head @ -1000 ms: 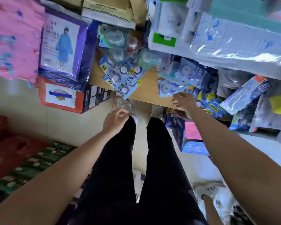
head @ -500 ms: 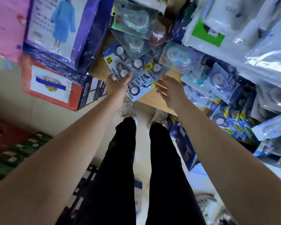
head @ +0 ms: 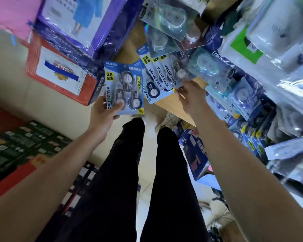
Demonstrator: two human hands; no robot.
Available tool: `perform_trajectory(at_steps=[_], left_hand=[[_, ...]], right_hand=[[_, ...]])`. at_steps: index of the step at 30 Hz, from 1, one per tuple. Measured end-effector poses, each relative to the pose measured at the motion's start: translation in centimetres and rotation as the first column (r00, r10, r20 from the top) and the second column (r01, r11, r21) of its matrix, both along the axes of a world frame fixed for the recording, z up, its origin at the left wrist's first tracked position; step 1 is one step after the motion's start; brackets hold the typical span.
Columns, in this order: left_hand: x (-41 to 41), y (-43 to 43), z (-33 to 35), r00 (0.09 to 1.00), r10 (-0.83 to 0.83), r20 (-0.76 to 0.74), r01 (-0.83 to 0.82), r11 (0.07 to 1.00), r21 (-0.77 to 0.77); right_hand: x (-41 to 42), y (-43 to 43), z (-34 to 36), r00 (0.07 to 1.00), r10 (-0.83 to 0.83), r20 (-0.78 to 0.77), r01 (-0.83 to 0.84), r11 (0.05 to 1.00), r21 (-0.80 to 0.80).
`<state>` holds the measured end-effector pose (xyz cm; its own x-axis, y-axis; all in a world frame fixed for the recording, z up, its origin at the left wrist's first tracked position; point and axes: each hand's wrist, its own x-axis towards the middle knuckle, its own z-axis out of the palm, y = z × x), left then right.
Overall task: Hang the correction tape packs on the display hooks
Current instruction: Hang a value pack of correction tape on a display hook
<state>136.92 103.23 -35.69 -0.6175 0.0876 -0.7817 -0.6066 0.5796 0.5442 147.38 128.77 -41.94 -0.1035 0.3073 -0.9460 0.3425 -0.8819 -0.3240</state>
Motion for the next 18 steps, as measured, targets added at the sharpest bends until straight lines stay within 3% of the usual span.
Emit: perform_trajectory(at_steps=[3, 7, 11, 15, 18], left_hand=[[0.4, -0.7, 0.0, 1.0, 0.017, -0.025, -0.017, 1.0, -0.019], [1.2, -0.3, -1.0, 0.996, 0.08, 0.027, -0.078, 0.995, -0.056], [1.7, 0.9, -1.9, 0.999, -0.009, 0.051, 0.012, 0.999, -0.042], [1.4, 2.0, -2.6, 0.999, -0.023, 0.032, 0.024, 0.999, -0.03], [0.8, 2.1, -3.2, 1.0, -0.004, 0.028, 0.005, 1.0, -0.028]], right_hand=[[0.9, -1.7, 0.9, 0.996, 0.091, -0.002, -0.091, 0.995, -0.03], [3.0, -5.6, 2.0, 0.997, 0.057, -0.044, -0.065, 0.974, -0.216], [4.2, -8.2, 1.6, 0.988, 0.135, -0.072, -0.15, 0.947, -0.283], [4.3, -7.7, 1.0, 0.999, 0.033, 0.027, -0.028, 0.984, -0.175], [4.3, -6.2, 0.6, 0.986, -0.029, 0.165, 0.023, 0.999, 0.039]])
